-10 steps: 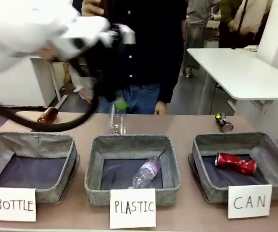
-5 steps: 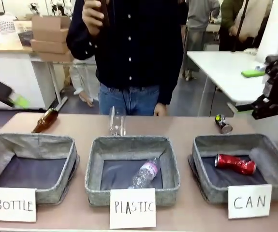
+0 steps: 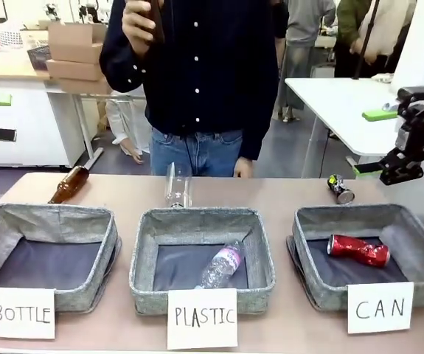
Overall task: Sort the can waste into the basket.
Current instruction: Pick up the can waste from the table and place it in the right Fabric basket.
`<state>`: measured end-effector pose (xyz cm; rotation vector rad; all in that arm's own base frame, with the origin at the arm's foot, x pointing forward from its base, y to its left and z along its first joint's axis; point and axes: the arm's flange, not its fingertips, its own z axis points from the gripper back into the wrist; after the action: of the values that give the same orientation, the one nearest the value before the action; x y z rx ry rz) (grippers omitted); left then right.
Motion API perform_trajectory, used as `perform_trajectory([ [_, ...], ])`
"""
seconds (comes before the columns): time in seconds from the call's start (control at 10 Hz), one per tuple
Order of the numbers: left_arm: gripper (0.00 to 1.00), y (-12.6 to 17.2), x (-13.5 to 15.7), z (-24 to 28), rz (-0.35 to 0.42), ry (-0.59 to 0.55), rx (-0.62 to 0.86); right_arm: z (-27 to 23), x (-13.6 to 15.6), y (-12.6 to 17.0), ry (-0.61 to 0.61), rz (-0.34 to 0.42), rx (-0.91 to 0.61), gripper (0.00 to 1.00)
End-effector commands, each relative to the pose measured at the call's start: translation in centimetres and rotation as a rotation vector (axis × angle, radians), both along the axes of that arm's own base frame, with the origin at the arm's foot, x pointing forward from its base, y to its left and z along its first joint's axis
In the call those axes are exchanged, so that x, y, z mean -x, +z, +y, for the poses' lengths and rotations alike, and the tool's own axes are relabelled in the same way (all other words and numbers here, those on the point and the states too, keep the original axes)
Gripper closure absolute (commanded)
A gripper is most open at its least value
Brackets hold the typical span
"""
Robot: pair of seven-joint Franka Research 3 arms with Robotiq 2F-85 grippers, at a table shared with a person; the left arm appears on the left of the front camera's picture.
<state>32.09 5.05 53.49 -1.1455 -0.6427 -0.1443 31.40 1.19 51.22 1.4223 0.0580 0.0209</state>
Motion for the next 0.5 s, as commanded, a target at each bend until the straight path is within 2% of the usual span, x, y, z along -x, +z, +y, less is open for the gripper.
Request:
perform_trajectory([
  [0.0,0.00,1.79,0.67,0.84,-0.005,-0.015,-0.126,0.16,0.13,0.09,0.012,-0.010,-0.007,0.00],
  [0.4,0.00,1.79,0.67,0.84,-0.005,-0.015,-0.126,0.16,0.13,0.09,0.012,-0.010,-0.007,0.00],
])
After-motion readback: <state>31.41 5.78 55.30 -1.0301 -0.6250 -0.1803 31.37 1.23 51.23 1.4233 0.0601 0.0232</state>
